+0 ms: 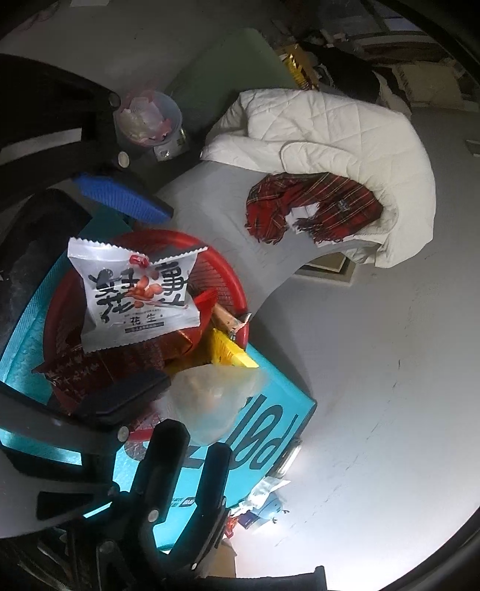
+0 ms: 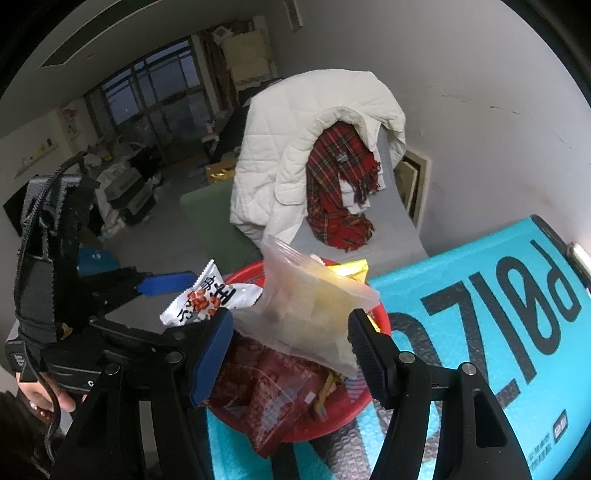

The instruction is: Organize snacks

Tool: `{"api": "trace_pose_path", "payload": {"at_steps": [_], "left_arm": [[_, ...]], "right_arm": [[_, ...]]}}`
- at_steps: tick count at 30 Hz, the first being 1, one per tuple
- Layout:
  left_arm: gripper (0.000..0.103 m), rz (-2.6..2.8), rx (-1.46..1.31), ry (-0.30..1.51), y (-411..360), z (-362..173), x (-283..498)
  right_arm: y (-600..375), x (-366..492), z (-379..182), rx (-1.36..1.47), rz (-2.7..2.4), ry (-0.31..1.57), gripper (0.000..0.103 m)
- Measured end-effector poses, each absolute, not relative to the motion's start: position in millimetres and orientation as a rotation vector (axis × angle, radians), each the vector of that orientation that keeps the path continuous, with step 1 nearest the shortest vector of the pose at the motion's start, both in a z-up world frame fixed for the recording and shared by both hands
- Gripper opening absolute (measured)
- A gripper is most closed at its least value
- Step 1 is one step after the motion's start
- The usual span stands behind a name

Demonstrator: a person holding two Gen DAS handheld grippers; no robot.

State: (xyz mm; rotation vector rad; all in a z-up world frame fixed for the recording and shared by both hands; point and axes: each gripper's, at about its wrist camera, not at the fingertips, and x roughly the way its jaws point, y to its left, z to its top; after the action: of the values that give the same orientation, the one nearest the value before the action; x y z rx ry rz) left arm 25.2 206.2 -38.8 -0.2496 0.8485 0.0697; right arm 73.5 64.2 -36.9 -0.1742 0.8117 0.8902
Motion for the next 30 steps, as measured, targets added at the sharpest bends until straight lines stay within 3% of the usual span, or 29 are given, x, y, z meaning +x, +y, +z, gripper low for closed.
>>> {"api": "trace_pose_path", "payload": {"at_steps": [16,30], "left_arm": [[0.081,0.14,-0.221,0.804,205.8,-20.7,7.0],[0.081,0.166,-0.171,0.683,181.8,30.4,-20.6]], "right_arm": [[54.9,71.5,-40.0,-0.136,0.887,0.814,0.065],[23.9,35.8,6.7,-0.115,0.855,0.67,0.065]]}}
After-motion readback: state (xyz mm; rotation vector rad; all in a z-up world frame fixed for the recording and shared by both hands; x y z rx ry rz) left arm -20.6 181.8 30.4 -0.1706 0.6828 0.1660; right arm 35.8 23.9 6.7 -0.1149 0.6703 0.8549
